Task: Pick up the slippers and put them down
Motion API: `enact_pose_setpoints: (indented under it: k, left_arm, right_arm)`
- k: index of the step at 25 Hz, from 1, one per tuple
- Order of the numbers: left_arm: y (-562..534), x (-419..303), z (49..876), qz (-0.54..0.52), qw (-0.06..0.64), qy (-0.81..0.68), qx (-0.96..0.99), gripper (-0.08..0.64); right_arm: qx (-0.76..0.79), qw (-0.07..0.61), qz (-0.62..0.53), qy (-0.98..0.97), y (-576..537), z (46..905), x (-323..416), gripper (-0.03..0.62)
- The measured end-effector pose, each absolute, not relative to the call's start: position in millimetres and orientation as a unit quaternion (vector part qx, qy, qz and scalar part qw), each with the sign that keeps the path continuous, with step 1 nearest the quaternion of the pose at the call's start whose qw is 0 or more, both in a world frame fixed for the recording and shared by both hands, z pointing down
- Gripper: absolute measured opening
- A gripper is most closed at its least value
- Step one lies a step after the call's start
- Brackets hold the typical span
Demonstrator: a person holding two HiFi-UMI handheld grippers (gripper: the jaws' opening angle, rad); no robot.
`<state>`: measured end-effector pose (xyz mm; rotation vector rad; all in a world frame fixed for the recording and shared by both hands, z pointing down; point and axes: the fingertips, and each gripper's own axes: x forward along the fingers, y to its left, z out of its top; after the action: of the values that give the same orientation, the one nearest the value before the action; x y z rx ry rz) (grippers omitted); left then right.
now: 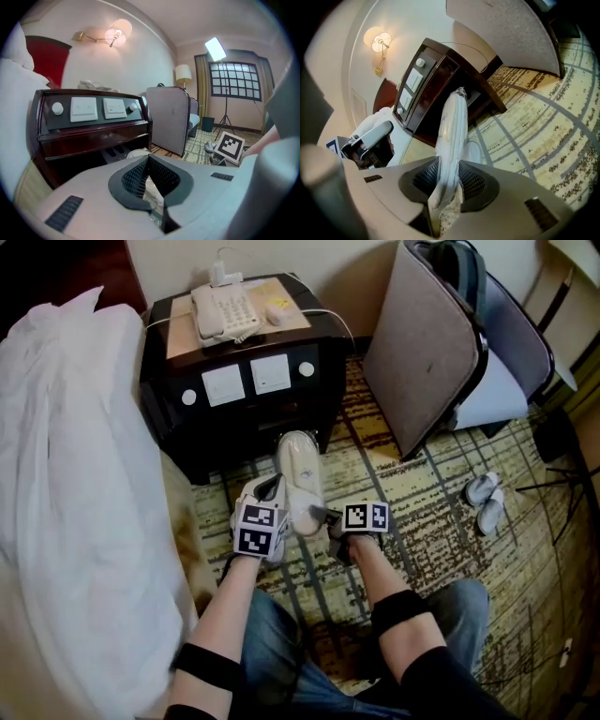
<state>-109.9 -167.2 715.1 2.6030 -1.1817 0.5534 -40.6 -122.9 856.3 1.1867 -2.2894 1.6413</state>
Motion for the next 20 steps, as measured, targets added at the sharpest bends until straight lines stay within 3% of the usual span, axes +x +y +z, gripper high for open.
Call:
enact_pose_setpoints:
  k: [8,20]
  left_arm:
    - [-172.8,-119.7,697.4,0.181,0.117,-0.401,0.890,0.001]
    - [-225.8,-105.6,744.7,0.214,0.102,-0.426,0.873,0.001]
  right_arm:
    - [0.401,0.048,0.549,-0.732,-153.8,855.3,-50.3,0.124]
    - [0.371,0.018,0.521,-0.768,-263.9,860.8,-50.4,0.124]
